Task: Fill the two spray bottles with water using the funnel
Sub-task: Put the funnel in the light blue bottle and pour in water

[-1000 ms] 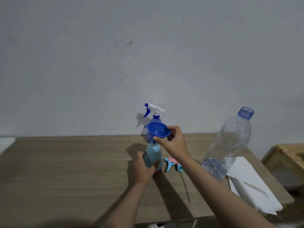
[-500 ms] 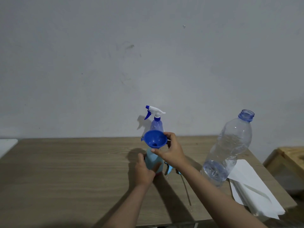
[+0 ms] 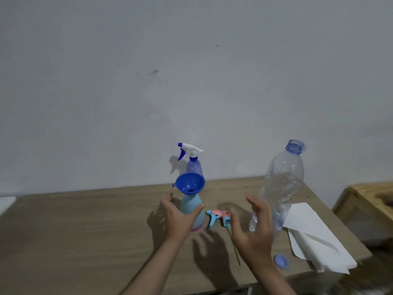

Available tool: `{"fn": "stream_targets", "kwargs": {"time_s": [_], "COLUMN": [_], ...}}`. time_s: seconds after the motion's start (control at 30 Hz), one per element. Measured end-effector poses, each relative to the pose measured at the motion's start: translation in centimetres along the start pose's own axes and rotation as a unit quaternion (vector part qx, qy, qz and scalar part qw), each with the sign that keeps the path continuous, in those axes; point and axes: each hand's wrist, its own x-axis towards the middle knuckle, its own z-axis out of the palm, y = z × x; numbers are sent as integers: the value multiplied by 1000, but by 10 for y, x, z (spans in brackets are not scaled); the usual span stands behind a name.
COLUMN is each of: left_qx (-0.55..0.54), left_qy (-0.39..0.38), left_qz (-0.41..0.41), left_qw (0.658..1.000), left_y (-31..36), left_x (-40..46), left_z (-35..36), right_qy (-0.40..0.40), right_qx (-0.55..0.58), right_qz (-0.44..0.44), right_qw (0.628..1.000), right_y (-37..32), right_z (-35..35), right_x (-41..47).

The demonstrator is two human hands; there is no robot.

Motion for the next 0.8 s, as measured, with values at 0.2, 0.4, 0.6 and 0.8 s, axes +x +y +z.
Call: {"fn": "stream_targets", "kwargs": {"time_s": [0.2, 0.4, 0.6, 0.8], "left_qx": [-27, -44, -23, -8], "left_qy": [-23, -75, -66, -68], "left_qz": [54, 45, 38, 44], "left_qw": [998, 995, 997, 997], "left_y": [26, 32, 30, 29], "left_x": [23, 30, 33, 34], "left_z": [-5, -6, -7, -8], "right_qy": [110, 43, 14, -51], "right_qx": [-101, -70, -49, -32], "right_qz": [30, 20, -27, -116], "right_qw": [988, 996, 998, 991], "right_y": [25, 54, 65, 43], "right_z": [-50, -61, -46, -35], "right_x": [29, 76, 99, 127]}}
